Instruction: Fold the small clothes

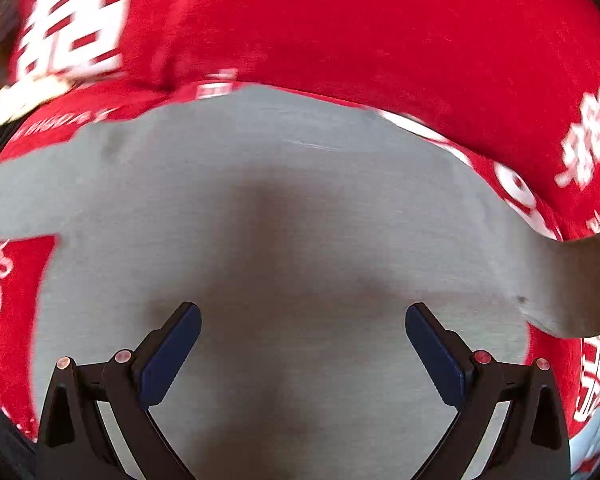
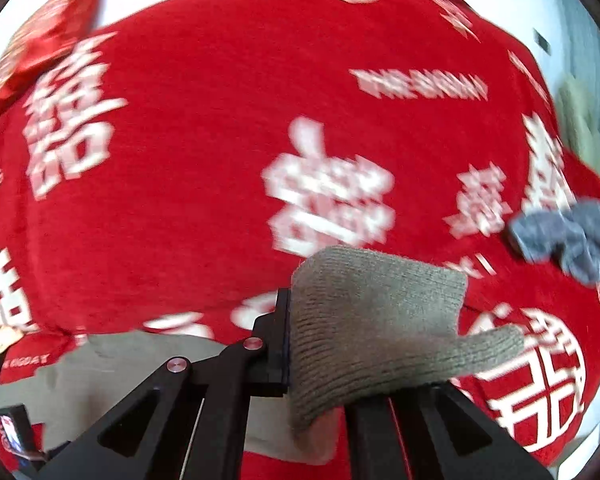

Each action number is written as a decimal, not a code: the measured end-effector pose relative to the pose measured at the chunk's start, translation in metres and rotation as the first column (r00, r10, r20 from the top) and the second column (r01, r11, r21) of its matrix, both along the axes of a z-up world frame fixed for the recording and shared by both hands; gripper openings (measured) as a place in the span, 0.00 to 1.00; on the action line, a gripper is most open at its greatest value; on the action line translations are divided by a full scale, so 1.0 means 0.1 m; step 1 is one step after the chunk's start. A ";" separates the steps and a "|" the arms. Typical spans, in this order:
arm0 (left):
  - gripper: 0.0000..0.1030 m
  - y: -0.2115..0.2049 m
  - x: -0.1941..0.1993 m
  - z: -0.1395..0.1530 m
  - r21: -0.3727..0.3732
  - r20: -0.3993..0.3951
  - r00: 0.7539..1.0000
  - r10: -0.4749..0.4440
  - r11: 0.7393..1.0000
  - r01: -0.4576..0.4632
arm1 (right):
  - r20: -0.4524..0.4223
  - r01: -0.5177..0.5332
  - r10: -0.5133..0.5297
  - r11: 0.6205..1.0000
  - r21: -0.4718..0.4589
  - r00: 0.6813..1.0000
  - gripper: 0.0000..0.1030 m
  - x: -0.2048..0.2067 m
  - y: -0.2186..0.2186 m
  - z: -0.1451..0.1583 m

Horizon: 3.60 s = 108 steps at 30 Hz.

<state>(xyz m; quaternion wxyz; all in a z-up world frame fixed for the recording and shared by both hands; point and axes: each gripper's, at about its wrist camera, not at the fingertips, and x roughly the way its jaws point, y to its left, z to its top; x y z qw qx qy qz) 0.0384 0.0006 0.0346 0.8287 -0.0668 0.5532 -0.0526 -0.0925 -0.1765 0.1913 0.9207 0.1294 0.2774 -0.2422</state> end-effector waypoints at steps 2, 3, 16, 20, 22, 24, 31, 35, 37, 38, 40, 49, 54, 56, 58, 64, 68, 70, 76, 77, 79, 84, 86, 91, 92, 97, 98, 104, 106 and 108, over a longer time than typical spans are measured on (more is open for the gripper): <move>0.99 0.31 -0.02 0.01 -0.014 0.005 0.999 0.045 0.999 -0.045 | -0.004 -0.055 0.055 0.997 -0.055 0.998 0.05 0.23 0.48 -0.02; 0.99 0.48 -0.03 0.02 -0.023 0.009 0.998 0.066 0.998 -0.066 | -0.010 -0.074 0.073 0.995 -0.074 0.997 0.05 0.38 0.52 -0.14; 0.99 2.18 -0.23 -0.19 -0.123 0.009 0.957 0.289 0.950 -0.285 | -0.373 -0.360 0.281 0.919 -0.161 0.884 0.05 2.07 2.91 -2.07; 0.99 2.40 -0.27 -0.38 -0.139 -0.029 0.949 0.313 0.939 -0.314 | -0.492 -0.413 0.323 0.907 -0.084 0.808 0.09 2.20 3.04 -2.63; 0.99 2.44 -0.29 -0.44 -0.151 -0.042 0.947 0.320 0.935 -0.322 | -0.524 -0.446 0.362 0.894 -0.039 0.771 0.26 2.20 3.04 -2.74; 0.99 2.48 -0.31 -0.46 -0.163 -0.045 0.944 0.327 0.930 -0.330 | -0.517 -0.486 0.412 0.874 -0.009 0.750 0.62 2.16 3.04 -2.68; 0.99 2.43 -0.35 -0.25 -0.171 0.003 0.938 0.346 0.925 -0.340 | -0.212 -0.671 0.693 0.721 0.173 0.689 0.78 1.81 2.75 -1.56; 0.99 2.23 -0.32 -0.11 -0.157 0.043 0.944 0.327 0.936 -0.317 | -0.115 -0.688 0.706 0.707 0.162 0.699 0.79 1.62 2.35 -1.04; 0.99 2.05 -0.24 -0.06 -0.142 0.048 0.960 0.276 0.953 -0.267 | -0.173 -0.643 0.642 0.764 0.059 0.747 0.79 1.69 2.23 -1.02; 0.99 1.93 -0.20 -0.03 -0.127 0.058 0.966 0.251 0.962 -0.243 | -0.236 -0.595 0.574 0.803 -0.025 0.784 0.79 1.74 2.04 -1.10; 1.00 1.69 -0.07 0.05 -0.114 0.087 0.976 0.200 0.975 -0.189 | -0.357 -0.526 0.460 0.843 -0.110 0.813 0.79 1.98 1.66 -1.29; 1.00 0.72 0.87 -0.40 0.101 -0.012 0.999 -0.045 0.994 0.046 | -0.449 -0.297 0.315 0.948 0.113 0.836 0.81 2.35 -0.33 -2.06; 1.00 1.12 0.99 -0.47 0.042 -0.010 1.000 0.008 0.999 -0.007 | -0.427 -0.193 0.240 0.969 0.152 0.872 0.87 2.37 -1.20 -2.02; 1.00 1.23 0.98 -0.41 0.053 -0.024 0.997 0.068 0.996 -0.066 | -0.475 -0.191 0.220 0.976 0.109 0.852 0.87 2.32 -1.29 -1.87; 1.00 1.23 0.88 -0.29 0.051 0.013 0.996 0.087 0.995 -0.088 | -0.450 -0.254 0.259 0.965 0.072 0.855 0.87 2.21 -1.12 -1.67; 1.00 0.72 0.37 -0.33 0.103 0.016 0.993 -0.119 0.988 0.117 | -0.457 -0.399 0.430 0.901 0.168 0.779 0.86 1.70 -0.53 -1.61; 1.00 0.74 0.02 -0.31 0.114 0.056 0.994 -0.090 0.990 0.083 | -0.494 -0.417 0.393 0.907 0.068 0.775 0.87 1.35 -0.41 -1.51; 1.00 0.85 -0.16 -0.29 0.074 0.055 0.994 -0.093 0.993 0.089 | -0.489 -0.421 0.407 0.903 0.089 0.771 0.87 1.17 -0.40 -1.43; 1.00 1.06 -0.85 -0.34 0.102 0.155 0.982 -0.111 0.990 0.096 | -0.435 -0.431 0.410 0.901 0.055 0.802 0.87 0.37 -0.07 -1.34; 1.00 1.10 -0.96 -0.35 0.102 0.163 0.980 -0.114 0.990 0.098 | -0.428 -0.431 0.413 0.900 0.061 0.804 0.87 0.33 -0.07 -1.33; 1.00 1.21 -1.14 -0.37 0.077 0.164 0.980 -0.115 0.992 0.104 | -0.420 -0.433 0.414 0.900 0.056 0.807 0.88 0.16 -0.05 -1.30; 1.00 1.44 -1.48 -0.44 0.080 0.154 0.976 -0.157 0.986 0.146 | -0.468 -0.505 0.449 0.863 0.006 0.761 0.92 -0.45 0.33 -1.43; 1.00 1.51 -1.50 -0.39 0.066 0.115 0.982 -0.149 0.988 0.142 | -0.495 -0.508 0.439 0.861 -0.005 0.750 0.92 -0.60 0.31 -1.38; 1.00 1.28 -1.59 -0.24 0.036 0.154 0.955 -0.254 0.967 0.251 | -0.457 -0.655 0.563 0.754 -0.057 0.688 0.92 -0.77 0.83 -1.22; 1.00 1.18 -1.60 -0.32 0.071 0.123 0.944 -0.308 0.951 0.301 | -0.482 -0.690 0.584 0.721 -0.062 0.654 0.92 -0.83 0.84 -1.26; 1.00 1.32 -1.68 -0.53 0.151 0.046 0.945 -0.324 0.937 0.314 | -0.548 -0.751 0.601 0.656 -0.077 0.581 0.94 -1.02 0.46 -1.40; 1.00 1.40 -1.68 -0.55 0.127 0.037 0.951 -0.307 0.945 0.300 | -0.548 -0.739 0.598 0.671 -0.058 0.585 0.96 -1.13 0.29 -1.42; 1.00 1.58 -1.79 -0.57 0.143 -0.016 0.967 -0.254 0.957 0.254 | -0.653 -0.725 0.505 0.682 -0.100 0.565 0.98 -1.67 -0.16 -1.50; 1.00 1.60 -1.84 -0.42 0.132 0.027 0.974 -0.226 0.966 0.221 | -0.650 -0.735 0.501 0.665 -0.133 0.571 0.98 -1.81 -0.25 -1.32; 1.00 1.56 -1.84 -0.26 0.119 0.092 0.971 -0.222 0.970 0.210 | -0.588 -0.739 0.555 0.665 -0.112 0.589 0.98 -1.84 -0.36 -1.06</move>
